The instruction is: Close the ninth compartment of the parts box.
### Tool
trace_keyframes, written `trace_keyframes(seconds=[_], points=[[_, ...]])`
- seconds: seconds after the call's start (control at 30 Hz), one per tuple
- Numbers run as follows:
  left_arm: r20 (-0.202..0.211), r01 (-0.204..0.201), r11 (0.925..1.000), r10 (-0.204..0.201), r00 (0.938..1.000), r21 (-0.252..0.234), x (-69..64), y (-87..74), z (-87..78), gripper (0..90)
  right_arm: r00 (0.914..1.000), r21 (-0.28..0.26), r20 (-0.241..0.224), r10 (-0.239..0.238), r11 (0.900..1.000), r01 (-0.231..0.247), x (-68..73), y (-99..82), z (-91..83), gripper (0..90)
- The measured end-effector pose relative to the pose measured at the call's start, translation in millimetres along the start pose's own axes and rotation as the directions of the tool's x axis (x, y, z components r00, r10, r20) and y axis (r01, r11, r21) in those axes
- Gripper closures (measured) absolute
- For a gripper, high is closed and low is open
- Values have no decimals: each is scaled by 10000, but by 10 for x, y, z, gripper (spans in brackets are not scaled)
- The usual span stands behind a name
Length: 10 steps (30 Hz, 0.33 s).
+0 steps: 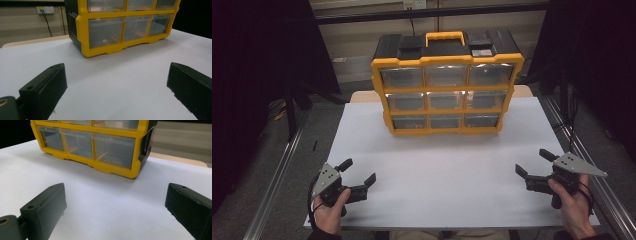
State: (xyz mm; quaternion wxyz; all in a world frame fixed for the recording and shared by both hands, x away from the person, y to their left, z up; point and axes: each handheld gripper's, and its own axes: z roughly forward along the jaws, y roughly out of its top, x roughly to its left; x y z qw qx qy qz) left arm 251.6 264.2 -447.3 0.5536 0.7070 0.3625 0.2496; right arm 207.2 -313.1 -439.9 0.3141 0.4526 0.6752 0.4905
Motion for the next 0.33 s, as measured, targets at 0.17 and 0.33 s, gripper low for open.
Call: trace_keyframes(seconds=[0.17, 0.33], points=[[-176, 110, 9999, -111, 9998, -34, 26, -6, -41, 25, 9999, 38, 87, 139, 9999, -139, -11, -33, -51, 31], [-173, 72, 10000, -72, 9998, 27, 32, -6, -19, 25, 9999, -38, 62, 129, 9999, -129, -6, -36, -54, 30]])
